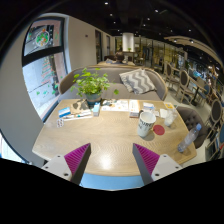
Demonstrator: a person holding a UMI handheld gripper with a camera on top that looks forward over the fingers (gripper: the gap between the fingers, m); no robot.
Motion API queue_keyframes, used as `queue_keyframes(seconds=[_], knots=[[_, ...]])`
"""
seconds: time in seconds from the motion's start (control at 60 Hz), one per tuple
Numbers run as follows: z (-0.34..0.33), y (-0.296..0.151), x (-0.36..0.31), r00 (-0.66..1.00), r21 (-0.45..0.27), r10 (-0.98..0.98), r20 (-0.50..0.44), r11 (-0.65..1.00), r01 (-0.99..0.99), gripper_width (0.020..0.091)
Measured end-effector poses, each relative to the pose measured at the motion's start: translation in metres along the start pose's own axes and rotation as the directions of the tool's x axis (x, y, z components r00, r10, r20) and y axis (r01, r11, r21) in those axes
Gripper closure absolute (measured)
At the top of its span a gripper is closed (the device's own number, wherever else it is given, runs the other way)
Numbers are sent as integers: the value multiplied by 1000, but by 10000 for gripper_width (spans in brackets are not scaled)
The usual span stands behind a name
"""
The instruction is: Pour water
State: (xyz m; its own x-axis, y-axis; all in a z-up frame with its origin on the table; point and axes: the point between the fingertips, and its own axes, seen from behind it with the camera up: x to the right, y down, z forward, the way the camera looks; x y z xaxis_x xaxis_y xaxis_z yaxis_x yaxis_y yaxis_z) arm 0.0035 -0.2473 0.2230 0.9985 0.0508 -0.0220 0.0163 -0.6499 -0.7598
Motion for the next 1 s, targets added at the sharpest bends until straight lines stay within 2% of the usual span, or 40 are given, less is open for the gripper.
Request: queue_keyframes(seconds=[0.15,0.333,0.567,0.783,1.0], knots=[[2,7,31,999,-2,40,-28,999,-40,248],[-6,33,125,995,-7,76,-72,997,-77,248],[3,91,263,983,-24,116,-140,992,-121,247],[37,112,378,973,30,159,-168,987,-157,248],[93,87,432,978,109,155,-138,984,-141,247]])
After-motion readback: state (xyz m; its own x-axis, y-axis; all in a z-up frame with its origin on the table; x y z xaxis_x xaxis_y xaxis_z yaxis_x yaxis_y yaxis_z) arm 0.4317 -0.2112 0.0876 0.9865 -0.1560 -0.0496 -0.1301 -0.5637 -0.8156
